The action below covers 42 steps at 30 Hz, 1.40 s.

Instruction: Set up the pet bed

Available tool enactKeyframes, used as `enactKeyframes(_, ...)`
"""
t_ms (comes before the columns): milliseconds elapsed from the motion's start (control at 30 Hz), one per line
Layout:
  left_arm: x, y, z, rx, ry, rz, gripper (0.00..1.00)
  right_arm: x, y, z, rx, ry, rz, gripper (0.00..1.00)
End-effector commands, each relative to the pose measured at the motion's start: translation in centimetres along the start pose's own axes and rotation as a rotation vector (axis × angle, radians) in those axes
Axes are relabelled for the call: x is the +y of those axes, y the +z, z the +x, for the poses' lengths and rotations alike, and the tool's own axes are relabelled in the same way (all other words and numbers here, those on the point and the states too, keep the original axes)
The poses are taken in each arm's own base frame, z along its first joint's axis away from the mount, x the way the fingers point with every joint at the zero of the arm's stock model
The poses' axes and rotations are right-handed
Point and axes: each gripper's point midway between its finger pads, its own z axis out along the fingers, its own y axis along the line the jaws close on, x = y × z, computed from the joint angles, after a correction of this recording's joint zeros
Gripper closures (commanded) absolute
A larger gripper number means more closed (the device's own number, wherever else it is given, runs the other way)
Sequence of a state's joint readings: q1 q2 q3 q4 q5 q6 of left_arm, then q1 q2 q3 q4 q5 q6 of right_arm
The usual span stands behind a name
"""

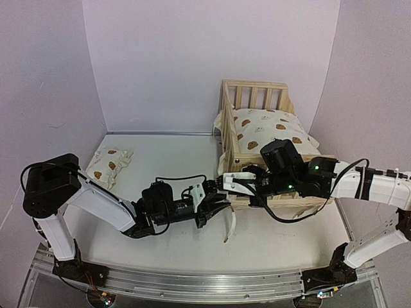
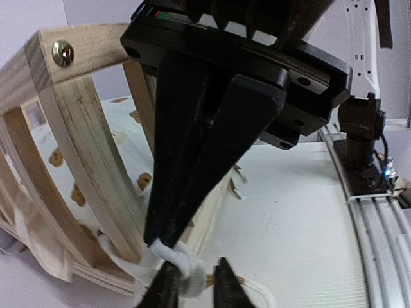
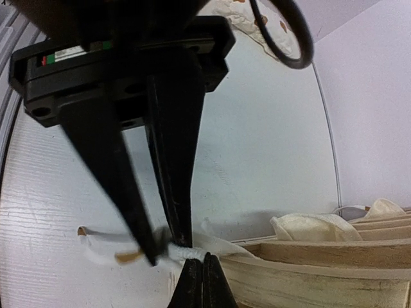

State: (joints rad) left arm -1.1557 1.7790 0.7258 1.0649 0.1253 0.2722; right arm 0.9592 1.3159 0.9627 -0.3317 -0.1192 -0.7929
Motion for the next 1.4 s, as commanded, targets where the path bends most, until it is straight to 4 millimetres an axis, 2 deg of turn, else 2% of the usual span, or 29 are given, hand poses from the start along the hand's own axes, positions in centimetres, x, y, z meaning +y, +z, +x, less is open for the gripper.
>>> enactKeyframes(0, -0.8, 0.3, -0.1, -0.005, -0.222, 0.034, 0.71, -1.2, -0.8, -2.8, -0.091, -0.022, 0.087, 1.0)
enactKeyframes(67, -0.9, -0.6, -0.3, -0.005, -0.228, 0.039, 0.64, -0.6, -1.0, -2.9, -0.101, -0.042, 0.064, 1.0)
enactKeyframes(133, -0.3, -1.8, -1.0, -0.013, -0.24, 0.006, 0.46, -0.4, -1.1, -2.7, -0.093, -0.048, 0.053, 1.0)
enactKeyframes(167, -0.1, -2.4, -1.2, -0.014, -0.247, -0.011, 0.41, -0.3, -1.1, -2.7, -0.088, -0.05, 0.047, 1.0)
enactKeyframes(233, 0.7, -3.6, -1.9, -0.027, -0.29, -0.052, 0.37, 0.1, -1.1, -2.6, -0.084, -0.05, 0.022, 1.0)
enactKeyframes(300, 1.1, -4.5, -2.3, -0.031, -0.37, -0.072, 0.23, 0.5, -0.9, -2.4, -0.079, -0.039, 0.0, 1.0)
enactKeyframes(367, 1.1, -5.1, -1.8, -0.017, -0.444, -0.084, 0.15, 0.8, -0.8, -2.2, -0.075, -0.018, -0.012, 1.0)
enactKeyframes(500, 0.6, -5.3, -0.6, 0.012, -0.535, -0.074, 0.11, 1.0, -0.6, -2.0, -0.063, 0.025, -0.01, 1.0)
enactKeyframes(600, -0.1, -4.3, -1.4, -0.002, -0.483, -0.013, 0.18, 0.7, -0.7, -2.2, -0.072, 0.058, -0.001, 1.0)
enactKeyframes(700, -0.4, -2.3, -1.7, -0.009, -0.449, 0.05, 0.28, 0.0, -0.7, -2.8, -0.067, 0.15, 0.007, 1.0)
enactKeyframes(767, -0.8, -1.1, -1.4, -0.003, -0.501, 0.113, 0.26, -0.4, -0.7, -2.9, -0.064, 0.181, 0.011, 1.0)
enactKeyframes(833, -1.6, -0.2, -0.3, 0.02, -0.517, 0.146, 0.24, -0.5, -0.7, -2.7, -0.056, 0.216, 0.017, 1.0)
enactKeyframes(933, -2.5, 0.7, 2.0, 0.066, -0.519, 0.16, 0.28, -0.6, -0.7, -2.8, -0.058, 0.27, 0.023, 1.0)
enactKeyframes(1067, -3.3, 1.5, 4.2, 0.106, -0.501, 0.159, 0.33, -1.2, -0.9, -3.3, -0.065, 0.345, 0.043, 1.0)
enactKeyframes(1167, -3.4, 1.7, 6.1, 0.141, -0.477, 0.126, 0.46, -1.7, -1.5, -4.2, -0.086, 0.382, 0.055, 1.0)
enactKeyframes(1300, -3.8, 1.4, 7.7, 0.174, -0.435, 0.127, 0.54, -2.5, -2.1, -4.9, -0.077, 0.458, 0.073, 1.0)
enactKeyframes(1367, -4.0, 1.5, 8.4, 0.185, -0.416, 0.136, 0.62, -2.6, -2.2, -5.2, -0.066, 0.494, 0.067, 1.0)
